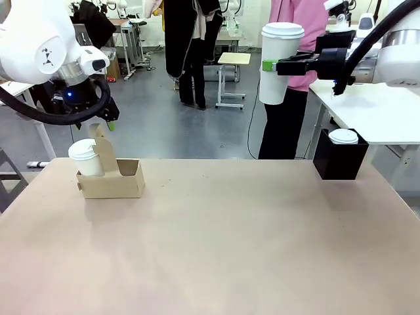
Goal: Pour a drink into a cup and package it in a carrier.
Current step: Position the Cup Carrier in the center of the table.
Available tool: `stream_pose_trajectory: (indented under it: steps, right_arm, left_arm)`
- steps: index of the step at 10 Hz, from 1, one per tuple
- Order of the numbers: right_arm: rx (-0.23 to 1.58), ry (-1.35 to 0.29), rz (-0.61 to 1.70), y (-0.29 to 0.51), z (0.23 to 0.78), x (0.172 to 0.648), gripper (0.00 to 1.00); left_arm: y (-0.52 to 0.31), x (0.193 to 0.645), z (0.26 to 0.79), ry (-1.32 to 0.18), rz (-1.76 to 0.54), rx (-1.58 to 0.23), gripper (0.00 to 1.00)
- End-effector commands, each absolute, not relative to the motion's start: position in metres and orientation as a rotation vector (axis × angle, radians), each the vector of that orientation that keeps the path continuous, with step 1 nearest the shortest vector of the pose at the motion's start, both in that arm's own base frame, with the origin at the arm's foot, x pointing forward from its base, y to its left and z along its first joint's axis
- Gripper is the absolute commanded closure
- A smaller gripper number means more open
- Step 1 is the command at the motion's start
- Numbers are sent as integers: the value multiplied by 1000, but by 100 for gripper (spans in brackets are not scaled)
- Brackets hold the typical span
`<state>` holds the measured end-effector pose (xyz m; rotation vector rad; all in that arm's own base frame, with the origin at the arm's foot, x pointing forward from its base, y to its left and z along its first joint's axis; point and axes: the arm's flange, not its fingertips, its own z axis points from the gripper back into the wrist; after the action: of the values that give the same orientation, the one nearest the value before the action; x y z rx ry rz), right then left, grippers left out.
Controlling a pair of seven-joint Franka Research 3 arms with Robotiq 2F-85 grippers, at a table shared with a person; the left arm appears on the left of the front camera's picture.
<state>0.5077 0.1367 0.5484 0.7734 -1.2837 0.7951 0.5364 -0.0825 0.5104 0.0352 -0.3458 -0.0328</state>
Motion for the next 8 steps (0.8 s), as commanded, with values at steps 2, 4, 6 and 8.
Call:
stream_pose_trajectory:
  steps: [2, 4, 6, 8]
  right_arm:
    - [772, -1293, 800, 138, 553, 507, 20]
    - [772, -1293, 800, 138, 553, 507, 20]
    - [772, -1293, 800, 138, 553, 507, 20]
    - [772, -1293, 800, 138, 553, 507, 20]
  left_arm:
    - [-86, 541, 514, -326, -9, 64, 60]
    - [-81, 542, 510, -319, 10, 53, 100]
    - [-78, 544, 506, -310, 8, 42, 100]
    - [-83, 543, 507, -312, 9, 22, 100]
